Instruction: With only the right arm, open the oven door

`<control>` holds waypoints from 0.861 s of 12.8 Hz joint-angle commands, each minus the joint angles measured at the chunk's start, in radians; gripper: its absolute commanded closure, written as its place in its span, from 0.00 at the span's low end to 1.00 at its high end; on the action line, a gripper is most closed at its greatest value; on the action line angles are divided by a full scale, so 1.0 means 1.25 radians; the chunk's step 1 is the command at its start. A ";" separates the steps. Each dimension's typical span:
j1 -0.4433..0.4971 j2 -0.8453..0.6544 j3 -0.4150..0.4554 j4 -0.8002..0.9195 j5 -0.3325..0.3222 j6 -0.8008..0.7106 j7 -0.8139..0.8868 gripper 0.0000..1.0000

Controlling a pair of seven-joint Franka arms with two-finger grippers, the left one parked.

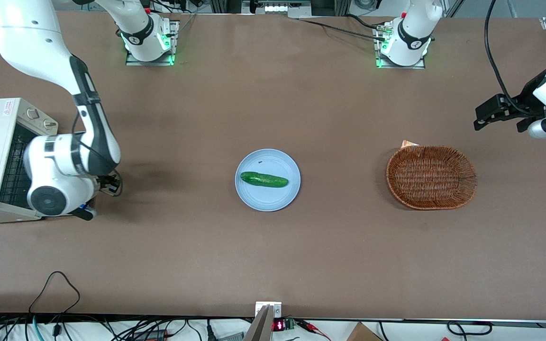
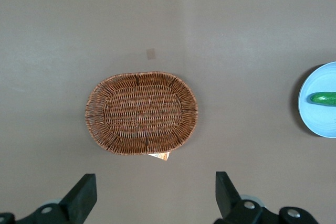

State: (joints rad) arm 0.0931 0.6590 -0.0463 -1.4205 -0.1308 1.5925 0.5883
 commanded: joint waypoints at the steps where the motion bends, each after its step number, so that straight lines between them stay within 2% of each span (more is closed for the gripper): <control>1: -0.029 -0.026 0.000 0.084 0.085 -0.098 -0.060 0.00; 2: -0.041 -0.050 -0.001 0.109 0.117 -0.137 -0.085 0.00; 6: -0.088 -0.171 0.000 0.126 0.181 -0.203 -0.199 0.00; 9: -0.110 -0.261 0.001 0.124 0.189 -0.230 -0.347 0.00; 11: -0.098 -0.298 0.008 0.108 0.173 -0.226 -0.377 0.00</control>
State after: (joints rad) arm -0.0315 0.3322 -0.0532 -1.2481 0.0840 1.3056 0.1615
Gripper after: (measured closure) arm 0.000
